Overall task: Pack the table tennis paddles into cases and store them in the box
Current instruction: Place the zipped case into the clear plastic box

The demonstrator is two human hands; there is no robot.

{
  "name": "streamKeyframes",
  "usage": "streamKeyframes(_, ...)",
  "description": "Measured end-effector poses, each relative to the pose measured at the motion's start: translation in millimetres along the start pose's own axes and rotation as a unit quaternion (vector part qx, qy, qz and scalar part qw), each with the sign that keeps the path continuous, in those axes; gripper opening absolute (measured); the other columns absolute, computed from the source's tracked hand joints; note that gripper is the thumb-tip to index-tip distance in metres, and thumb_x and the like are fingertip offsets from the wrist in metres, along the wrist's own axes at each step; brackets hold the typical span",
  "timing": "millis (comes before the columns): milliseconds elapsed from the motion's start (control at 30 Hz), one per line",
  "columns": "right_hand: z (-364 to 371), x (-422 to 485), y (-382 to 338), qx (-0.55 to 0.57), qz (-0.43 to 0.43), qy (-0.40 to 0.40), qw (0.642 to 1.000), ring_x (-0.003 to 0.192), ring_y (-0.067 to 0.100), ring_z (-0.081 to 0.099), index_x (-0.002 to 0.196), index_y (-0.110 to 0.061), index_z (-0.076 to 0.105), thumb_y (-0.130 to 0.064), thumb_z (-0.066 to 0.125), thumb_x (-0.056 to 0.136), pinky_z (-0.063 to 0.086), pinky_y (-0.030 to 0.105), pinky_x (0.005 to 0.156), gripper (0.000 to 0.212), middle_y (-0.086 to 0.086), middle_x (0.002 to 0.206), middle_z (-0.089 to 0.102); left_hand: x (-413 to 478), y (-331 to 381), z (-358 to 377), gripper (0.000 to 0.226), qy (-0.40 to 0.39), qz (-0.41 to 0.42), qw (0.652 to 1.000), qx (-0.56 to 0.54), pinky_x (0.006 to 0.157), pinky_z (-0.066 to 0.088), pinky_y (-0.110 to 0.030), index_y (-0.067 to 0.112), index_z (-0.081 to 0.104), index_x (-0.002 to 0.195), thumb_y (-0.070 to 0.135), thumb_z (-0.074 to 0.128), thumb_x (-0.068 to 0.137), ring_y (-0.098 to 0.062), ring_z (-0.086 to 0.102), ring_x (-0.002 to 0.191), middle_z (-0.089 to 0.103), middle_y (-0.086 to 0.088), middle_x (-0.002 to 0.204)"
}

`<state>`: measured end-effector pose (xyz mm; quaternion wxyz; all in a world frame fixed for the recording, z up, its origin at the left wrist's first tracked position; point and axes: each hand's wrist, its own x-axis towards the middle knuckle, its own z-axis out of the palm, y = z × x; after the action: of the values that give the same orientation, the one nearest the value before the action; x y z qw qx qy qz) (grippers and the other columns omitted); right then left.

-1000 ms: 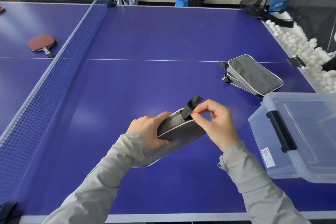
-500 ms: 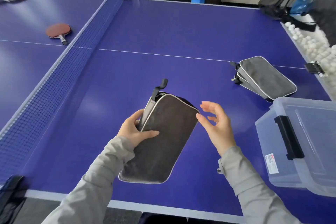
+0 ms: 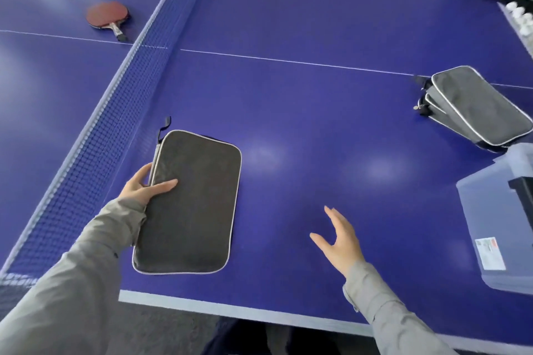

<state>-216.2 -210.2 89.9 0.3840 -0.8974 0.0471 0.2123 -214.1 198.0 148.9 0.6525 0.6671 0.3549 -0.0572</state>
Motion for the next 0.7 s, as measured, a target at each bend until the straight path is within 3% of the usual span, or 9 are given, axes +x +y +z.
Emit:
streamKeyframes(100,27,5,-8,-0.109,0.028,-0.015,0.994,0.147,0.014,0.000,0.148,-0.034,0.017,-0.046,0.061,0.086,0.012,0.046,0.117,0.077,-0.006,0.159,0.005,27,-10,-34,0.040,-0.005,-0.036,0.999,0.007,0.050,0.056,-0.027,0.030,0.063,0.105,0.009,0.075,0.073,-0.018,0.070,0.058,0.074,0.002,0.070)
streamKeyframes(267,57,8,-16,-0.219,0.057,-0.023,0.974,0.147,0.018,-0.010,0.149,-0.038,0.005,-0.059,0.057,0.083,0.015,0.050,0.116,0.087,-0.006,0.159,-0.009,57,-31,-67,0.040,-0.028,-0.087,0.996,0.019,0.068,0.058,-0.039,0.023,0.064,0.108,0.010,0.075,0.072,-0.029,0.068,0.071,0.073,-0.009,0.084)
streamKeyframes(333,65,8,-17,-0.242,0.068,-0.033,0.967,0.147,0.019,-0.012,0.148,-0.039,0.001,-0.060,0.057,0.082,0.014,0.051,0.116,0.090,-0.006,0.159,-0.012,65,-36,-74,0.040,-0.034,-0.099,0.994,0.014,0.071,0.055,-0.038,0.023,0.065,0.107,0.011,0.076,0.071,-0.030,0.067,0.076,0.072,-0.010,0.090)
streamKeyframes(467,73,6,-17,-0.281,0.087,-0.050,0.955,0.145,0.020,-0.017,0.148,-0.040,-0.004,-0.062,0.058,0.080,0.013,0.052,0.117,0.095,-0.007,0.158,-0.017,80,-45,-87,0.037,-0.016,-0.094,0.995,0.028,0.061,0.057,-0.027,0.021,0.068,0.100,0.012,0.080,0.066,-0.019,0.071,0.068,0.075,0.000,0.080)
streamKeyframes(600,77,4,-16,-0.316,0.094,-0.055,0.943,0.144,0.020,-0.021,0.148,-0.039,-0.007,-0.062,0.059,0.079,0.011,0.051,0.116,0.098,-0.007,0.156,-0.023,84,-62,-98,0.034,0.002,-0.088,0.993,0.072,0.085,0.052,-0.038,0.018,0.068,0.091,0.017,0.085,0.062,-0.026,0.065,0.083,0.071,-0.009,0.094)
streamKeyframes(700,78,5,-16,-0.321,0.096,-0.056,0.941,0.145,0.020,-0.021,0.148,-0.039,-0.007,-0.061,0.060,0.079,0.011,0.051,0.117,0.099,-0.007,0.156,-0.023,81,-71,-101,0.042,0.041,-0.081,0.989,0.113,0.078,0.050,-0.030,0.019,0.068,0.100,0.027,0.086,0.063,-0.021,0.064,0.081,0.070,-0.005,0.097)
